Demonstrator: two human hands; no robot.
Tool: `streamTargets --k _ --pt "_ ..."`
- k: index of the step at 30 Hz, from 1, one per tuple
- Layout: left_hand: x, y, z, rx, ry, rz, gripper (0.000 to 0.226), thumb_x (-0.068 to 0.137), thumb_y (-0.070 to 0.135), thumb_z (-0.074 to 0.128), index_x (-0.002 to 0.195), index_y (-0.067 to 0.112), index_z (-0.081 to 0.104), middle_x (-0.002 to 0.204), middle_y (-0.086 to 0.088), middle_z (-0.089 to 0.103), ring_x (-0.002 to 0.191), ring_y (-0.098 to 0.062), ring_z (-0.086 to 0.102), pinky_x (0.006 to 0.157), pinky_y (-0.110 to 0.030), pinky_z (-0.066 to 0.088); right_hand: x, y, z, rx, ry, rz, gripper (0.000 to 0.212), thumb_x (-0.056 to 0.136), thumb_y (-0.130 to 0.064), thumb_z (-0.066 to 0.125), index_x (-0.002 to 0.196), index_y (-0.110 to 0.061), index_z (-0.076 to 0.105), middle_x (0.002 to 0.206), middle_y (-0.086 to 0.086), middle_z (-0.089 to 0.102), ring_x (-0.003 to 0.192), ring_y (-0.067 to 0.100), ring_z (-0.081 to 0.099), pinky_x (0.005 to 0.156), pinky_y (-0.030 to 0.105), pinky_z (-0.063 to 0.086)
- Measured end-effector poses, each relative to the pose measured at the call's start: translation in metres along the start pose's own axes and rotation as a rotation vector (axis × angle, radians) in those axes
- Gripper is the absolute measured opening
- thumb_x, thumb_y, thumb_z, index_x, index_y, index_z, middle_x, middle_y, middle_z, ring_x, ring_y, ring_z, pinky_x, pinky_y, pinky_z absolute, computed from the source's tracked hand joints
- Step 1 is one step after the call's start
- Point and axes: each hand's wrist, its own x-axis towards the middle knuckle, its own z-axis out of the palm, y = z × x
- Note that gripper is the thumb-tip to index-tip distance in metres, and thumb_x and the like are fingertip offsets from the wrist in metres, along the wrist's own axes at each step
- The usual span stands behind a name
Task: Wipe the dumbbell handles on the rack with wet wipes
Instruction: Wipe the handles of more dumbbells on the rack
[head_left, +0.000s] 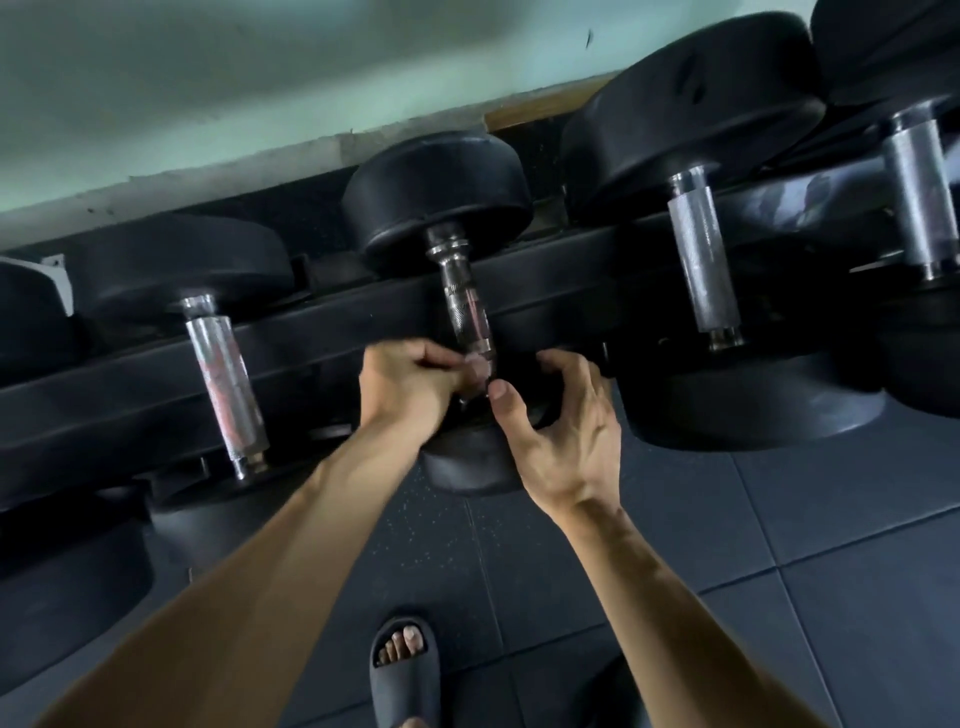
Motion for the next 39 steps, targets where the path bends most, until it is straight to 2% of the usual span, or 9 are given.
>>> streamTargets --k 3,6,12,18,21,25,30,35,39 --pt "0.005 0.002 0.000 -0.017 0.018 0.053 0.021 0.067 0.020 0.092 0.077 0.013 0.074 0.067 0.004 0.074 0.061 -0.004 0.071 0.065 -0.021 0.057 0.000 0.001 0.000 0.012 0.007 -0.005 0.075 0.075 -0.073 0.042 0.120 -0.016 0.058 0.115 -0.003 0.061 0.112 0.017 0.053 0.088 0.023 0.037" --pt "0.011 0.012 0.000 -0.086 0.087 0.166 0.020 0.072 0.014 0.088 0.081 0.008 0.071 0.063 0.008 0.073 0.061 0.000 0.071 0.064 -0.011 0.053 0.000 0.003 0.000 0.072 0.020 -0.005 0.072 0.082 -0.067 0.035 0.124 -0.013 0.057 0.117 -0.001 0.061 0.112 0.018 0.052 0.087 0.021 0.034" --pt "0.001 -0.003 -0.002 0.237 -0.034 0.264 0.018 0.070 0.020 0.090 0.068 0.014 0.073 0.063 0.005 0.071 0.057 0.005 0.065 0.052 -0.004 0.043 -0.002 0.003 0.003 0.151 0.059 0.016 0.065 0.087 -0.057 0.030 0.127 -0.013 0.054 0.114 0.001 0.061 0.108 0.022 0.054 0.091 0.035 0.041" --pt "0.015 0.025 0.000 0.062 0.126 0.408 0.017 0.072 0.012 0.088 0.074 0.011 0.071 0.068 0.005 0.072 0.063 0.000 0.069 0.063 -0.010 0.051 -0.001 0.004 0.004 0.146 0.055 0.026 0.064 0.083 -0.056 0.029 0.125 -0.014 0.055 0.116 -0.004 0.060 0.108 0.017 0.052 0.083 0.021 0.032" --pt "0.008 0.011 0.004 0.086 0.054 0.367 0.019 0.072 0.009 0.087 0.071 0.012 0.069 0.073 0.002 0.073 0.067 -0.007 0.072 0.063 -0.015 0.055 -0.002 0.004 0.004 0.137 0.059 0.017 0.065 0.084 -0.056 0.028 0.126 -0.014 0.054 0.116 -0.002 0.060 0.108 0.017 0.051 0.082 0.019 0.030" --pt "0.001 0.012 0.006 0.120 0.043 0.359 0.016 0.073 0.010 0.087 0.071 0.009 0.071 0.069 0.003 0.072 0.062 0.000 0.069 0.058 -0.008 0.049 -0.002 0.004 0.004 0.123 0.052 0.005 0.064 0.084 -0.056 0.029 0.125 -0.014 0.055 0.117 -0.002 0.060 0.108 0.016 0.051 0.082 0.018 0.030" --pt "0.027 0.035 0.017 -0.001 0.365 0.430 0.011 0.074 0.016 0.086 0.076 0.016 0.075 0.067 0.011 0.070 0.062 0.005 0.065 0.070 -0.014 0.053 -0.001 0.005 0.005 0.112 0.048 0.006 0.063 0.083 -0.056 0.029 0.124 -0.016 0.055 0.119 -0.003 0.060 0.111 0.015 0.050 0.082 0.018 0.028" --pt "0.012 0.004 0.007 0.306 0.228 0.756 0.011 0.083 0.007 0.077 0.089 0.016 0.080 0.095 0.010 0.071 0.092 -0.004 0.067 0.085 -0.010 0.049 -0.002 0.004 0.004 0.101 0.056 -0.004 0.062 0.085 -0.056 0.030 0.123 -0.015 0.057 0.117 -0.002 0.060 0.111 0.018 0.052 0.083 0.024 0.032" --pt "0.037 0.017 0.005 0.371 0.277 0.926 0.008 0.084 0.010 0.075 0.088 0.015 0.080 0.100 0.011 0.075 0.095 -0.008 0.068 0.090 -0.028 0.053 -0.002 0.006 0.005 0.111 0.063 -0.002 0.060 0.085 -0.054 0.032 0.120 -0.014 0.058 0.115 -0.001 0.062 0.109 0.020 0.054 0.083 0.025 0.034"
